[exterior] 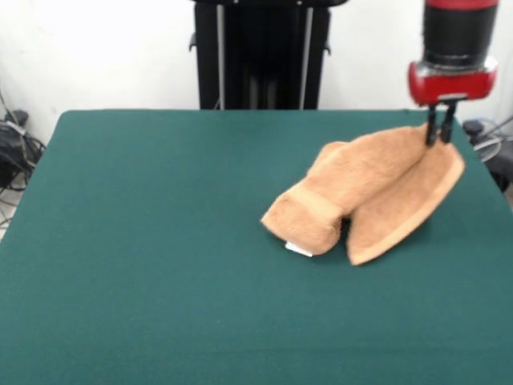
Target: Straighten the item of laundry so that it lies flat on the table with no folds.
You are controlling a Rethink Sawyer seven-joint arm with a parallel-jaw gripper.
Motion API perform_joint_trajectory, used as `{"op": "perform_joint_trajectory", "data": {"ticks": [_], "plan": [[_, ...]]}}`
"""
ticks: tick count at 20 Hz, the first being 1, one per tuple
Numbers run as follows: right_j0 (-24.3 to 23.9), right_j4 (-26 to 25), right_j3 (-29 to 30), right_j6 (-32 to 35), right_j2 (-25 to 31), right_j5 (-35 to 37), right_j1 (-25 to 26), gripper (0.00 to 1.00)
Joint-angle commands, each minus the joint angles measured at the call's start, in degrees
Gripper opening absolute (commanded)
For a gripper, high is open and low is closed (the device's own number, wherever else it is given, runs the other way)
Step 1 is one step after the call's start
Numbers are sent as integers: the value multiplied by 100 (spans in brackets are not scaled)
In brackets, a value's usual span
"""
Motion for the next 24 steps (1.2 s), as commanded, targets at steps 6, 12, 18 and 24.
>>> {"op": "perform_joint_trajectory", "data": {"ticks": [6,12,18,24], "plan": [[-503,-642,-57,785,29,-734,619,0],[-504,-763,-118,831,-17,-777,696,0],[-489,-827,-169,884,-38,-816,764,0],[-447,-801,-206,924,-40,-870,838,0]]}}
